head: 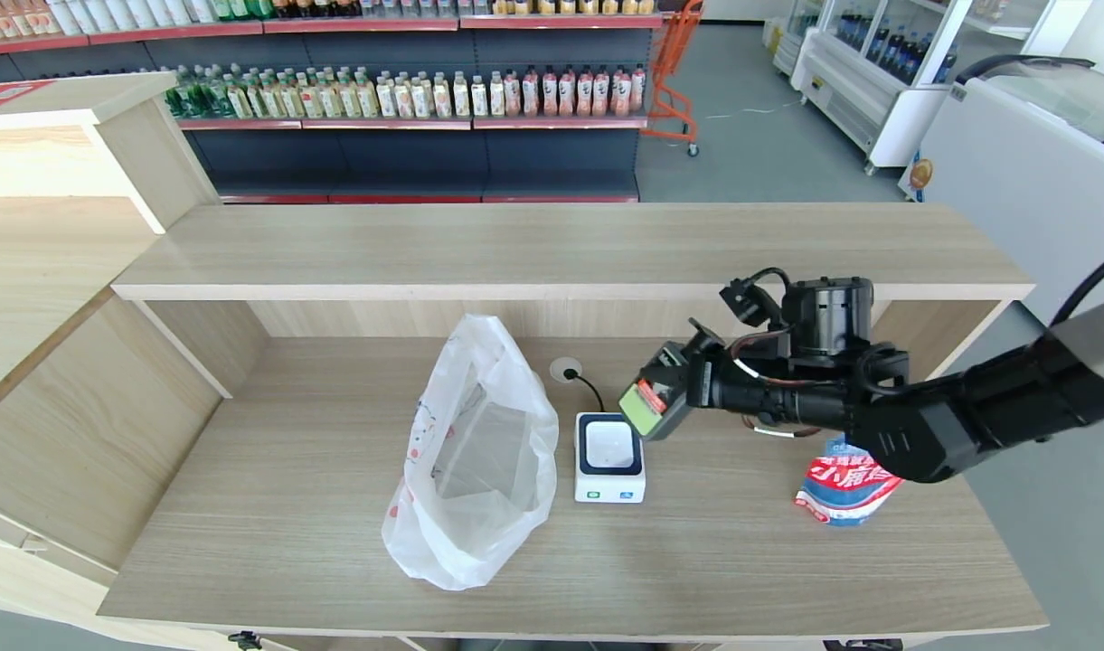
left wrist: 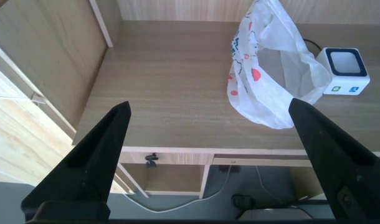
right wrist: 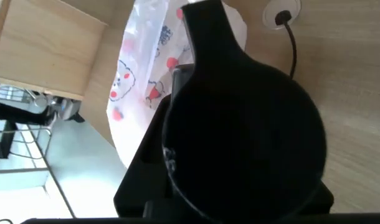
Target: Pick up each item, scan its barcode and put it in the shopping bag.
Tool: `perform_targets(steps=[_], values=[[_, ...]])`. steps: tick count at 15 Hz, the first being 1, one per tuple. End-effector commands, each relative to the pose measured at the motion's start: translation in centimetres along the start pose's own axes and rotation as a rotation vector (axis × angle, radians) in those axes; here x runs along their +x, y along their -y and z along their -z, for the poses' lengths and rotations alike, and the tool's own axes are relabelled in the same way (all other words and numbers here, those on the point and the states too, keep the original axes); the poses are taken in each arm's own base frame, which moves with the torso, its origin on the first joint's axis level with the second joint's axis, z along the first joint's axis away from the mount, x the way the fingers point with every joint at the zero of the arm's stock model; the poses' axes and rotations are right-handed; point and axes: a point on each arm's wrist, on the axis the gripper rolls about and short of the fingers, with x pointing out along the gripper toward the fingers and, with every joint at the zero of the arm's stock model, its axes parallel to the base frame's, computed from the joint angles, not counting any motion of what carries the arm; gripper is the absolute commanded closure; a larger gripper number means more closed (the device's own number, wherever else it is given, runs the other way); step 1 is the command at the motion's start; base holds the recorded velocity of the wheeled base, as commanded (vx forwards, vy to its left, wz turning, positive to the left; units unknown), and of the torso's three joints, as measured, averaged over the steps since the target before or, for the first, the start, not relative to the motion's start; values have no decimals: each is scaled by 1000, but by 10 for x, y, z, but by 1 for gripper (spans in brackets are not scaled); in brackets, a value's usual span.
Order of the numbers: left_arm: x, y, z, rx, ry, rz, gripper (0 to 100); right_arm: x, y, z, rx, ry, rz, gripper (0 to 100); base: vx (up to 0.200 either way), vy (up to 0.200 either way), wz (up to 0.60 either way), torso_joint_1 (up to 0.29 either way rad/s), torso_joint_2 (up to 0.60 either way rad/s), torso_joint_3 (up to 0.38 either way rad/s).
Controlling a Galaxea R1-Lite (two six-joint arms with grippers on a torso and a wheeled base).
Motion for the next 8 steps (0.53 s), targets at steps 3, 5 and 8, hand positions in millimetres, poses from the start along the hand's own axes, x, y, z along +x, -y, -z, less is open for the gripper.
perform_targets(steps=[3,5,8], values=[[0,0,0,0,1,0,0,-52,-10,10,-52,-14,59,100,0,0,0,0,0,0],[0,0,0,0,1,0,0,-54,-11,11,-51,-8,59,100,0,0,0,0,0,0],[0,0,0,0,1,0,0,-57,-11,12,-43,-8,61,100,0,0,0,0,0,0]])
